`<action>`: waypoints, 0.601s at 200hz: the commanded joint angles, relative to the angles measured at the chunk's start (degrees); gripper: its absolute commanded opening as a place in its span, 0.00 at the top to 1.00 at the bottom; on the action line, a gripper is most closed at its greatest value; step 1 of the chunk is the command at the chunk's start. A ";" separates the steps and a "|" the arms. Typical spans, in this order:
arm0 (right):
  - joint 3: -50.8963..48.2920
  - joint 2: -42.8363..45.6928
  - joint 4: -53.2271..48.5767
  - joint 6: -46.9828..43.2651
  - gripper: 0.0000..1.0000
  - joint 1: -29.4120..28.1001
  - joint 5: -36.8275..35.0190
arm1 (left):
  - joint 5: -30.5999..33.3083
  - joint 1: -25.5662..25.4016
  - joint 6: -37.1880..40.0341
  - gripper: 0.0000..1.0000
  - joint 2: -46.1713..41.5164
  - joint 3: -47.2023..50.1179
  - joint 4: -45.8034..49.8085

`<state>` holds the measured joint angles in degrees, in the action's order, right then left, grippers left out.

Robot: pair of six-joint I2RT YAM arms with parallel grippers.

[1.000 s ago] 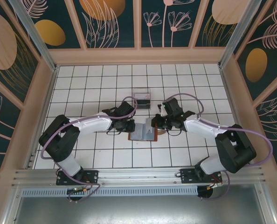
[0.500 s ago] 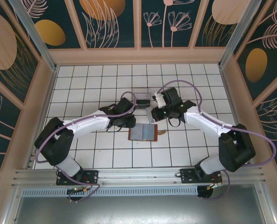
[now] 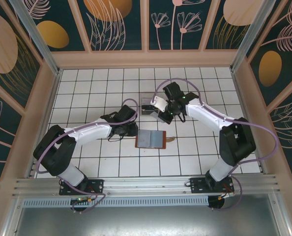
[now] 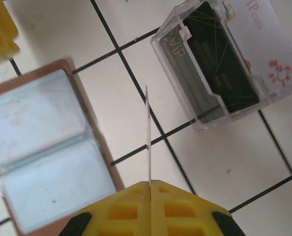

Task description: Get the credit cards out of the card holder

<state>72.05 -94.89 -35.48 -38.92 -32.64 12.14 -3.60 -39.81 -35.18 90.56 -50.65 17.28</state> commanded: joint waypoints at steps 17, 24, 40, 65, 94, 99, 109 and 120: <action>6.77 -3.77 -4.38 -12.83 1.00 0.91 -2.99 | -1.67 2.71 -0.38 0.76 -3.39 2.82 -1.06; 7.91 -4.46 -4.31 -13.77 1.00 0.96 -2.94 | -1.19 3.02 -0.20 0.76 -3.74 3.01 -0.32; 11.16 -6.40 -4.85 -16.14 1.00 0.93 -2.34 | -0.42 3.33 -0.28 0.76 -5.09 3.67 0.89; 17.08 -9.96 -6.36 -18.91 1.00 1.00 -1.87 | -0.03 3.60 -1.19 0.76 -6.19 4.66 1.41; 24.87 -14.83 -9.54 -21.09 1.00 1.00 -1.72 | -0.17 3.59 -2.24 0.76 -6.40 4.53 1.75; 26.18 -15.60 -9.96 -21.49 1.00 0.96 -1.81 | -0.03 3.58 -2.38 0.76 -6.57 4.54 1.71; 28.49 -16.99 -10.87 -22.34 1.00 1.73 -1.84 | 0.31 3.55 -2.65 0.76 -6.87 4.49 1.92; 31.05 -18.54 -11.72 -23.20 1.00 2.67 -2.16 | 0.68 3.60 -2.78 0.75 -7.04 4.35 2.22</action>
<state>97.51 -110.54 -42.63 -58.19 -31.77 10.37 -3.97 -36.64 -36.56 85.21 -46.48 17.69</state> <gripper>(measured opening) 0.054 0.243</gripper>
